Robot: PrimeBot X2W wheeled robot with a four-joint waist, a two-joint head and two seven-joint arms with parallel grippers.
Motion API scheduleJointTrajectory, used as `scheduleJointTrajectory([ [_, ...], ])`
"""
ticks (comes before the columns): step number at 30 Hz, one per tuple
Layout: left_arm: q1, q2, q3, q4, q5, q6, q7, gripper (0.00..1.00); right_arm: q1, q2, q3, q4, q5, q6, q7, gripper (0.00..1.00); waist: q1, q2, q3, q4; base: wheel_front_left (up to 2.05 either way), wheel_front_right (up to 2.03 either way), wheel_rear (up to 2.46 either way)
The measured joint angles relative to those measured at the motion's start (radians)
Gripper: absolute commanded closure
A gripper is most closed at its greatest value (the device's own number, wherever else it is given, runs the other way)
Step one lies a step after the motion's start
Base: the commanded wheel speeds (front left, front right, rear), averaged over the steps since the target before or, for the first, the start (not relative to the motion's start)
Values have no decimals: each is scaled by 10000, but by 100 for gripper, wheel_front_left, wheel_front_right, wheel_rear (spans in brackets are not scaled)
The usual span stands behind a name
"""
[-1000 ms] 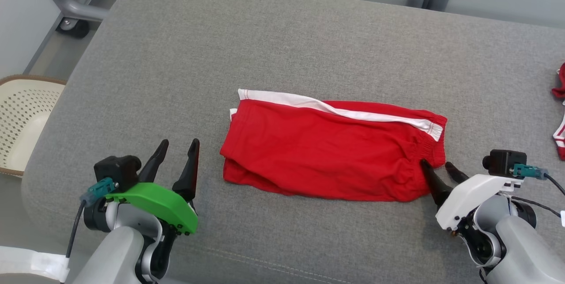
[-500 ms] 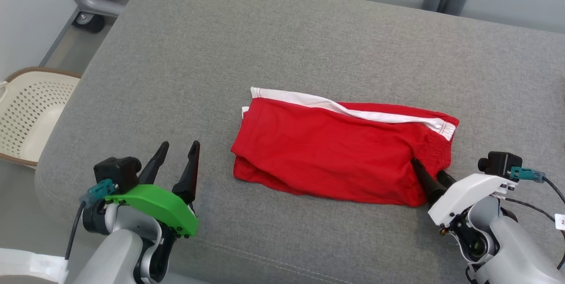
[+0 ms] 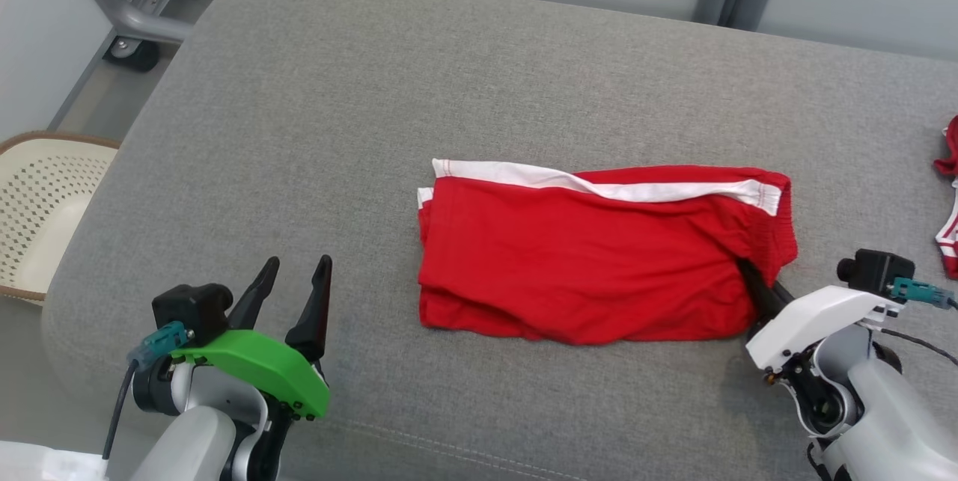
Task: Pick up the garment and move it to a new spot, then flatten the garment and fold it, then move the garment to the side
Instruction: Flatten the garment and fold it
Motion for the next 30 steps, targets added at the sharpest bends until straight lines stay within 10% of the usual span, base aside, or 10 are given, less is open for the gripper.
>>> scheduleJointTrajectory([
  [17, 160, 75, -69, -673, 2, 17, -6, 0, -12, -1363, -257, -190, -736, 10, -723, 100, 0, 0, -208, -1092, 0, 0, 0],
  [30, 159, -79, -380, -867, -2, 13, 196, 0, -35, -623, 901, -1304, -771, 182, -178, 100, 0, 0, -552, -1140, 0, 0, 0],
])
